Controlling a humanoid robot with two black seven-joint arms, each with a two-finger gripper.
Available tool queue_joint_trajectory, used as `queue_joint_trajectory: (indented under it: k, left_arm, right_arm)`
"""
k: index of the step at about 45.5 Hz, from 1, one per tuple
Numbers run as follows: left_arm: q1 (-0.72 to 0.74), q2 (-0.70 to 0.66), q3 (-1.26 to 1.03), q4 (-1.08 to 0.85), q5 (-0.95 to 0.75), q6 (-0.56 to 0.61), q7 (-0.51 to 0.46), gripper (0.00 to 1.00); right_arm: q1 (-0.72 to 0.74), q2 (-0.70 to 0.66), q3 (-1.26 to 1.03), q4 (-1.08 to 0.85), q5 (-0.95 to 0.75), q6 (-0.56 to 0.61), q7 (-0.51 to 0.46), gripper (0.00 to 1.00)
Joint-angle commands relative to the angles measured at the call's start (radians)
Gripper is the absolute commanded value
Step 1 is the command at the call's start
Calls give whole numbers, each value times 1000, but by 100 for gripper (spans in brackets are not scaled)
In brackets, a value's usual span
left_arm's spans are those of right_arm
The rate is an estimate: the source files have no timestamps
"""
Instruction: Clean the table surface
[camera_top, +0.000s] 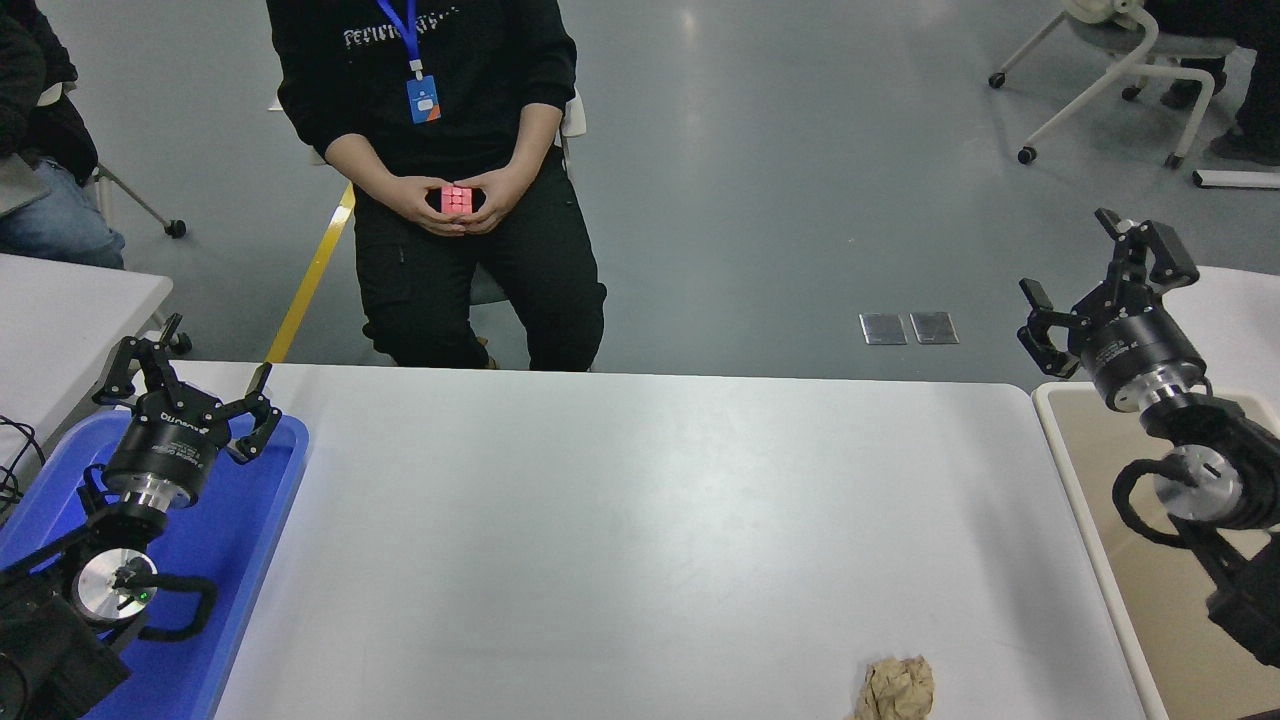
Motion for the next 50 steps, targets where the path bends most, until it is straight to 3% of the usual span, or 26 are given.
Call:
queue_joint_trajectory:
  k: [1,25,33,42,50]
  left_arm:
    - [0,0,0,0,0,0,0,100]
    - [0,0,0,0,0,0,0,100]
    - [0,0,0,0,0,0,0,100]
    - [0,0,0,0,0,0,0,100]
    - [0,0,0,0,0,0,0,100]
  right_arm:
    - [-47,34,22,-1,-3,1,23,99]
    - [-37,5,-12,-32,-3,0,23,99]
    - [32,-108,-136,-28,2,0,23,99]
    - [163,-298,-413,-16,14,0,23,99]
    - [295,-380,-631,14,-11,12,23,99]
